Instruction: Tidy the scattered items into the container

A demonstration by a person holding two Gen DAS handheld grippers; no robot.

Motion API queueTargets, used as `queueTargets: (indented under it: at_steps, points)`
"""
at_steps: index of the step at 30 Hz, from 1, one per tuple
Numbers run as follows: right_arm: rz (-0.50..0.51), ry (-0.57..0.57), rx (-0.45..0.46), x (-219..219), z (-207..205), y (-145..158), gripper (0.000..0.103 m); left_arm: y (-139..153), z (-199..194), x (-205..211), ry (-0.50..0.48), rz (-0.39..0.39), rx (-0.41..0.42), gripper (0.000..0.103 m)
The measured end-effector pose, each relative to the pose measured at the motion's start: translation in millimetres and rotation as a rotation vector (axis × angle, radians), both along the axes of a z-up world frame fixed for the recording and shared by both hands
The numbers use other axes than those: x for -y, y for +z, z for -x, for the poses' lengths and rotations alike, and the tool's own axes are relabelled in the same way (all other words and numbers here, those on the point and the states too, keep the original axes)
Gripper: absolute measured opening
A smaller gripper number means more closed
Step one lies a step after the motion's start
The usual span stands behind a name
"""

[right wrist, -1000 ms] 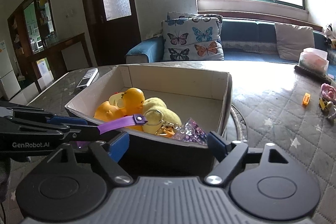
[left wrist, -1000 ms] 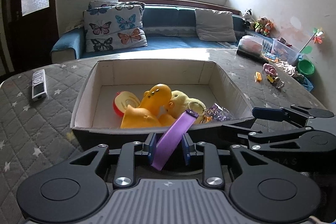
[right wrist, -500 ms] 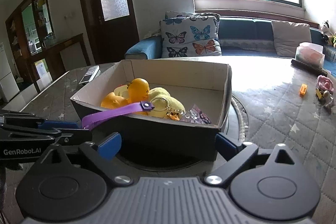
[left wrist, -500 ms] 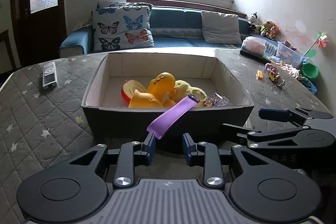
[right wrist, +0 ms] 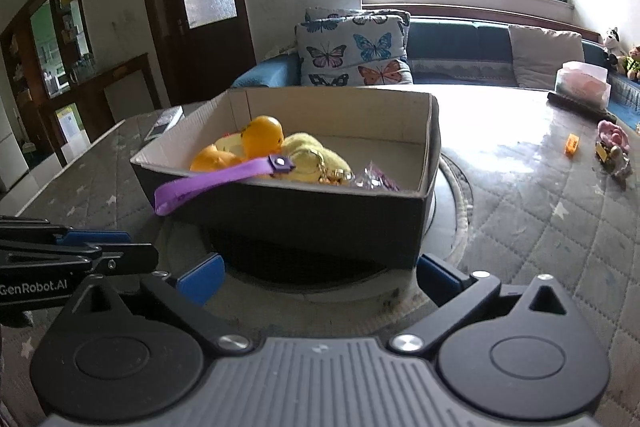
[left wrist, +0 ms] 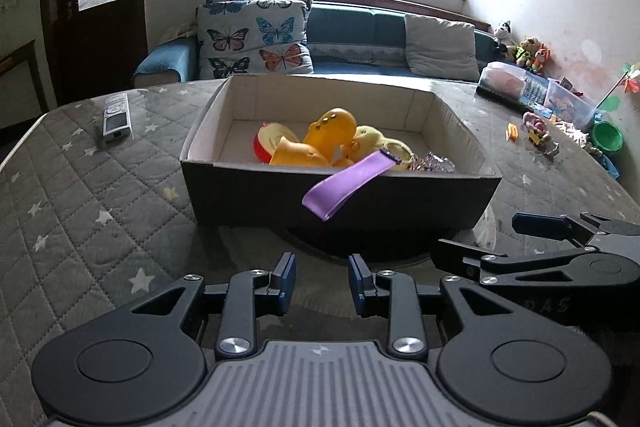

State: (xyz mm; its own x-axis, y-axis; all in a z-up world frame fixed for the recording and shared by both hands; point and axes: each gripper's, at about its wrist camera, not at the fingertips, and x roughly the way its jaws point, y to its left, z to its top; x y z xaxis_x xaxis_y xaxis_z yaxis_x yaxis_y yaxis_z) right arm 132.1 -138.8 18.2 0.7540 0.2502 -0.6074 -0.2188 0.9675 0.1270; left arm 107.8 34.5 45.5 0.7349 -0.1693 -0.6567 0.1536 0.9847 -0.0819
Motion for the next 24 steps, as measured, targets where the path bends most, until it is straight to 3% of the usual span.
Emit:
queueTargets:
  at_steps: [24]
  points:
    - [0.013,-0.029,-0.036,-6,20,-9,0.103,-13,22,5,0.030,0.004,-0.046,0.032]
